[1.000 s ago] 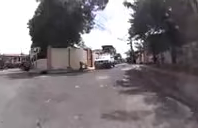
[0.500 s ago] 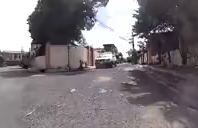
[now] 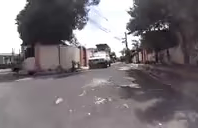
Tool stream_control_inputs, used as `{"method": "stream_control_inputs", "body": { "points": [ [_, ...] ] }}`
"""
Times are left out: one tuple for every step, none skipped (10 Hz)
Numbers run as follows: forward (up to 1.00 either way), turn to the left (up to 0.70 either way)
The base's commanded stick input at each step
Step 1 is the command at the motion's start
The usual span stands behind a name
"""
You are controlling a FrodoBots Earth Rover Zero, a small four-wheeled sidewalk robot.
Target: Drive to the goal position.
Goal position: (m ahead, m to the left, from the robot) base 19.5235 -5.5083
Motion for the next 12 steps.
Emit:
{"method": "stream_control_inputs", "body": {
  "points": [
    [1.0, 0.0],
    [1.0, 0.0],
    [1.0, 0.0],
    [1.0, 0.0],
    [1.0, 0.0],
    [1.0, 0.0],
    [1.0, 0.0],
    [1.0, 0.0],
    [1.0, 0.0],
    [1.0, 0.0],
    [1.0, 0.0],
    [1.0, 0.0]
  ]
}}
